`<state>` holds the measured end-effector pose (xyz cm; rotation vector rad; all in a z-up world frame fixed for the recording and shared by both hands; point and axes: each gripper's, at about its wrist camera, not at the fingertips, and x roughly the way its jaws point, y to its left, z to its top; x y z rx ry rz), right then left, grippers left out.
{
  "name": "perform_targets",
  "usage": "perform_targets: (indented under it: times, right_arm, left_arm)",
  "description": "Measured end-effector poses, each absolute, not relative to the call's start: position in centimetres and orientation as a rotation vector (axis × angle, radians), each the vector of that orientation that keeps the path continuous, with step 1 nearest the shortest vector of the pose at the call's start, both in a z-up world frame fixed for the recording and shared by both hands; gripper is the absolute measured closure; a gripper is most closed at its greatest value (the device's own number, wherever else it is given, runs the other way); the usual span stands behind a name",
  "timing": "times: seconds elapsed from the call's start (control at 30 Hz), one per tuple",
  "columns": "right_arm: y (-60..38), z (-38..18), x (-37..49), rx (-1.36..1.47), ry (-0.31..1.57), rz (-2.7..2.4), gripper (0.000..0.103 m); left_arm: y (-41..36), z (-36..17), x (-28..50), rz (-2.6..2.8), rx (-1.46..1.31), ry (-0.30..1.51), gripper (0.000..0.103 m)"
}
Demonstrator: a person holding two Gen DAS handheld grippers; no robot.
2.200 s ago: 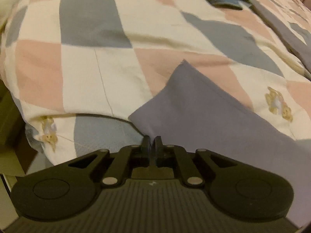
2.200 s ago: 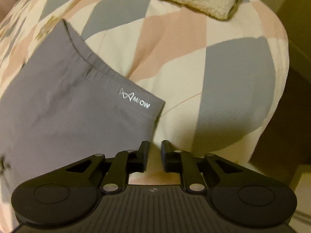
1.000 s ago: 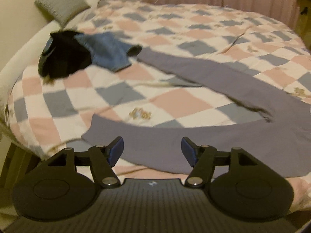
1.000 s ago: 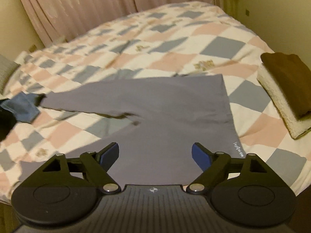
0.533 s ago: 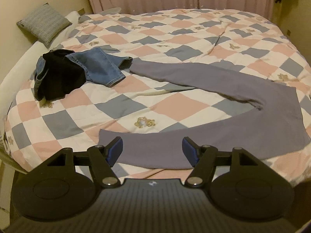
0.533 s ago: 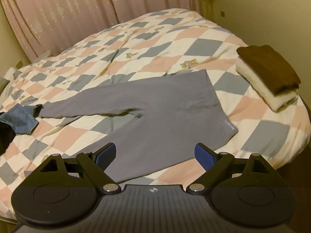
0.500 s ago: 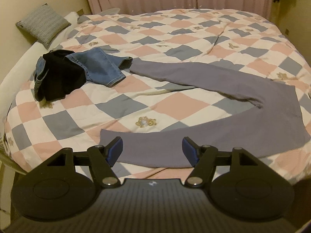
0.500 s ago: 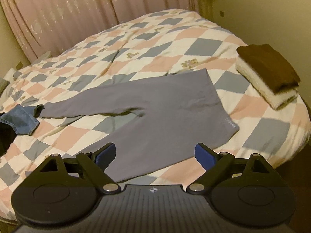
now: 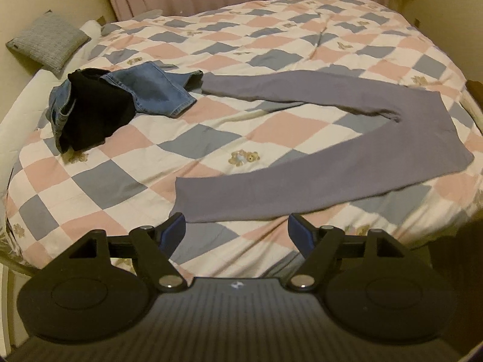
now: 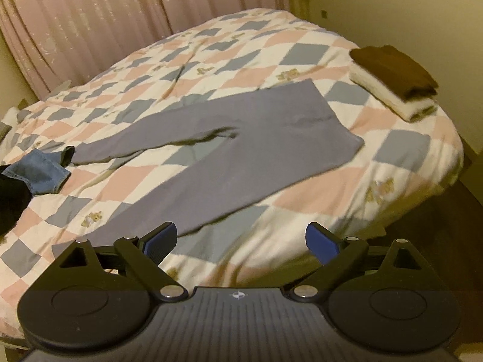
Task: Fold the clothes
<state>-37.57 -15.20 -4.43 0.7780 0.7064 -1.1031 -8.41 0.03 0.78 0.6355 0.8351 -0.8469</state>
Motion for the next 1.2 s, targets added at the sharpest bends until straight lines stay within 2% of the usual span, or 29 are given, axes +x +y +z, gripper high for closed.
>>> perform_targets:
  times: [0.33,0.63,0.9,1.07,1.17,1.2]
  right_arm:
    - [-14.3,-3.9,-37.3,0.750,0.706,-1.146,0.007]
    - [-18.1,-4.7,-37.5,0.750,0.679,-1.121,0.007]
    - [-26.6,-10.0,-39.1,0.891,0.693,-1.069,0.007]
    - [-35.2,-15.6,-38.0,0.988,0.868,-1.005,0.007]
    - [-40.5,-18.1,-36.3,0.935,0.961,-0.937,0.009]
    - [-42.5,-18.9,-35.5,0.902,0.986,-0.896,0.012]
  left_arm:
    - [1.3,0.4,-7.0,-0.886,0.614,0.853,0.026]
    - [-2.4,-1.4,-5.7,-0.946,0.605,0.869,0.026]
    - [-11.1,-5.9,-5.0,-0.974,0.619,0.903,0.026]
    - [-18.7,-10.5,-2.9,-1.018,0.627,0.948,0.026]
    - [-23.2,-13.3,-1.7,-1.046,0.631,0.976,0.026]
    - [-24.7,-14.2,-1.3,-1.055,0.632,0.985,0.027]
